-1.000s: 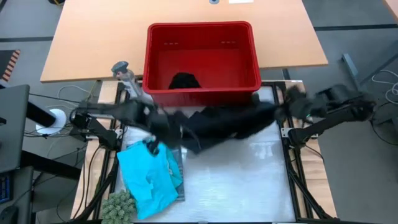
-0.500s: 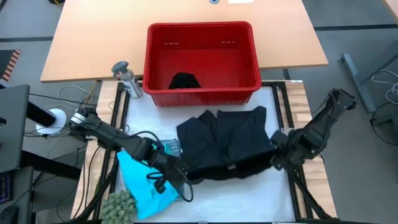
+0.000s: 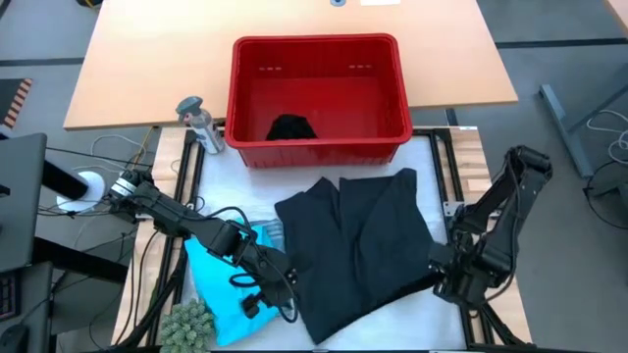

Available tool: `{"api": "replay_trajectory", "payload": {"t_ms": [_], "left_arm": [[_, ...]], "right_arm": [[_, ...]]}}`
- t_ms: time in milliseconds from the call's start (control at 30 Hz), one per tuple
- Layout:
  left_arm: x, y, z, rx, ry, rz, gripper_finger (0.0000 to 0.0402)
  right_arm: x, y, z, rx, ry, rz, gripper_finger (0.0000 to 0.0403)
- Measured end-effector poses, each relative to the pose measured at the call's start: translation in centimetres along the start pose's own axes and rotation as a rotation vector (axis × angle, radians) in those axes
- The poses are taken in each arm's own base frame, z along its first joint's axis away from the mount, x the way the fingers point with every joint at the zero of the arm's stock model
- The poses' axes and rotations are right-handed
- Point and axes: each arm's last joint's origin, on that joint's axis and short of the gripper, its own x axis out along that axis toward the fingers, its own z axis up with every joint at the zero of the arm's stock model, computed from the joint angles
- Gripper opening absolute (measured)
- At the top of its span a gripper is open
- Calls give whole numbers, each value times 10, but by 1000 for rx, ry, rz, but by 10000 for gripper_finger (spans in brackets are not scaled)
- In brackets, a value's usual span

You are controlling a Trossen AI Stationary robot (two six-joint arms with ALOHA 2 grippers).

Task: Fold Laundry from Bin
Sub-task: Fold the black shorts from the red organizer bin

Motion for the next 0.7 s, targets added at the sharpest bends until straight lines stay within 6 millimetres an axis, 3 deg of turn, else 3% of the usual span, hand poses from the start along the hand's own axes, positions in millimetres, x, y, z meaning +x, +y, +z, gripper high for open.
{"api": "replay_trajectory", "payload": {"t_ms": [133, 300, 500, 700], "left_arm": [[0, 0, -1, 27, 16, 4, 155], [-1, 5, 3, -46, -7, 142, 198], [-4, 11, 22, -196, -194, 300, 193], [15, -11, 28, -162, -192, 308, 180]], "right_arm": [[-1, 3, -6, -85, -2, 18, 265], [-3, 4, -16, -229, -38, 30, 279], [-3, 6, -23, -402, -61, 34, 280], [8, 27, -28, -644, -82, 75, 281]]}}
